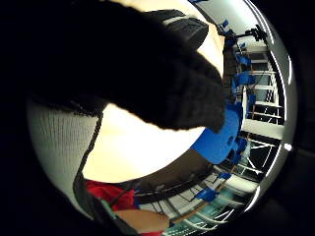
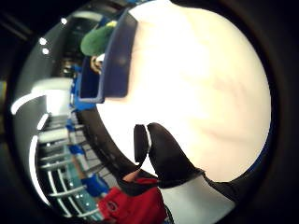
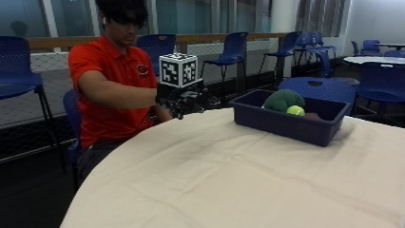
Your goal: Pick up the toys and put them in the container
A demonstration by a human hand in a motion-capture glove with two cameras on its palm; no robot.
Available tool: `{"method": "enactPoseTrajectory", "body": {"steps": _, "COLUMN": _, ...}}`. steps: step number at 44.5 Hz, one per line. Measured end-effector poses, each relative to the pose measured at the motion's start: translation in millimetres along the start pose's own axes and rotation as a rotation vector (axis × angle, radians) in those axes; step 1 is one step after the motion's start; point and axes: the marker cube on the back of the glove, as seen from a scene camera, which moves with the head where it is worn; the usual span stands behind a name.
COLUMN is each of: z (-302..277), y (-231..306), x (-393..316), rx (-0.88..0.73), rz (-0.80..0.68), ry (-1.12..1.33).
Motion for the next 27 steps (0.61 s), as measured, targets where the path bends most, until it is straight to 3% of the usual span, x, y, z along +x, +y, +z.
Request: {"method": "enactPoseTrajectory", "body": {"steps": 27, "z": -1.4, "y": 50.2, "x": 42.9, "rx": -0.033, "rz": 0.089, "ry": 0.032}}
